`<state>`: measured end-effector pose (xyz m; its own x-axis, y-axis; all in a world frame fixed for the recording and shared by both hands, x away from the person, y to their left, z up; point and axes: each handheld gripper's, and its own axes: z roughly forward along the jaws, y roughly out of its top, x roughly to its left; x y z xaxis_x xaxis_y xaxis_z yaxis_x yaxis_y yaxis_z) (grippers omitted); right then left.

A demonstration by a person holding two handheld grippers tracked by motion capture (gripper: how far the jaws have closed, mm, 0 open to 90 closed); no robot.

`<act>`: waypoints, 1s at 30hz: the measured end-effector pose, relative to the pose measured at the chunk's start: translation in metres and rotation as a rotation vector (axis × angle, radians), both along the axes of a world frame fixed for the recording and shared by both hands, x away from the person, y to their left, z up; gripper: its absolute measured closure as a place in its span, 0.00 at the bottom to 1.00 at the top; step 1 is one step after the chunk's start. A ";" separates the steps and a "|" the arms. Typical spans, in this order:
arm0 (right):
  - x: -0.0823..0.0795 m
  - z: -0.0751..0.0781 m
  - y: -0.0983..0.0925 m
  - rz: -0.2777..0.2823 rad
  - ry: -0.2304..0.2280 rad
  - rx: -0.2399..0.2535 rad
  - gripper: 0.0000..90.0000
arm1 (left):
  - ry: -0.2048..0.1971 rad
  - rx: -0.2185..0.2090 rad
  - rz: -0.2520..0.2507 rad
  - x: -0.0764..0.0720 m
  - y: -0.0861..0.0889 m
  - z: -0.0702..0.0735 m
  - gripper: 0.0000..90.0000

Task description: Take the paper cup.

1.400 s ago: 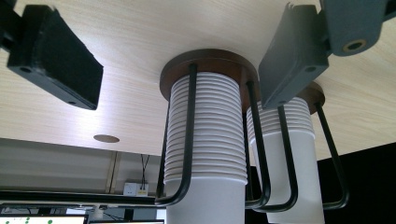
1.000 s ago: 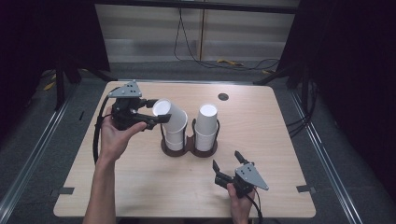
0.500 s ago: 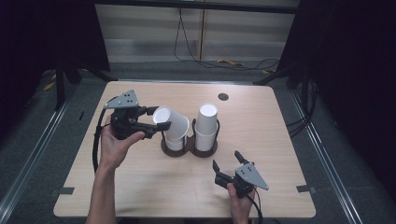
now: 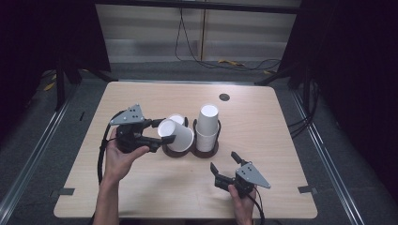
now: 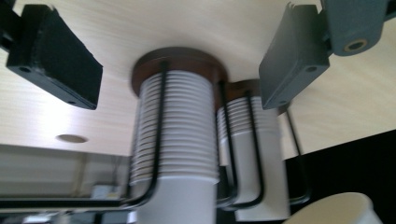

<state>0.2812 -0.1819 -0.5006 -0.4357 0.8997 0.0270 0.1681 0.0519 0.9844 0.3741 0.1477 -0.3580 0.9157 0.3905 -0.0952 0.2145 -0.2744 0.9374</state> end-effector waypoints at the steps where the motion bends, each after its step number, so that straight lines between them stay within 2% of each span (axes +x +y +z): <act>1: 0.000 0.000 0.002 0.014 0.011 -0.004 0.14 | 0.000 0.006 -0.003 0.000 0.000 -0.002 0.39; 4: 0.000 0.004 0.010 0.065 0.012 -0.016 0.14 | -0.004 0.021 -0.002 -0.003 -0.001 -0.009 0.38; 5: 0.000 0.004 0.010 0.065 0.012 -0.016 0.14 | -0.004 0.021 -0.002 -0.003 -0.001 -0.009 0.38; 7: -0.001 0.010 0.016 0.114 -0.001 -0.023 0.14 | -0.001 0.020 -0.010 -0.004 -0.002 -0.014 0.38; 14: 0.001 0.022 0.026 0.226 -0.024 -0.047 0.14 | 0.039 0.020 -0.045 -0.005 -0.007 -0.039 0.38; 18: 0.001 0.022 0.031 0.266 -0.026 -0.061 0.14 | 0.066 0.027 -0.062 -0.004 -0.011 -0.049 0.38; 19: 0.001 0.021 0.035 0.297 -0.027 -0.063 0.14 | 0.080 0.016 -0.071 -0.004 -0.012 -0.054 0.38; 21: 0.002 0.021 0.038 0.316 -0.022 -0.069 0.14 | 0.102 0.016 -0.084 -0.004 -0.014 -0.060 0.38; 23: 0.003 0.020 0.039 0.326 -0.019 -0.071 0.14 | 0.106 0.014 -0.086 -0.004 -0.015 -0.063 0.38; 24: 0.004 0.019 0.042 0.350 -0.009 -0.070 0.14 | 0.129 0.005 -0.091 -0.004 -0.016 -0.068 0.38; 30: 0.010 0.014 0.046 0.392 -0.007 -0.079 0.14 | 0.150 0.020 -0.108 -0.006 -0.021 -0.077 0.39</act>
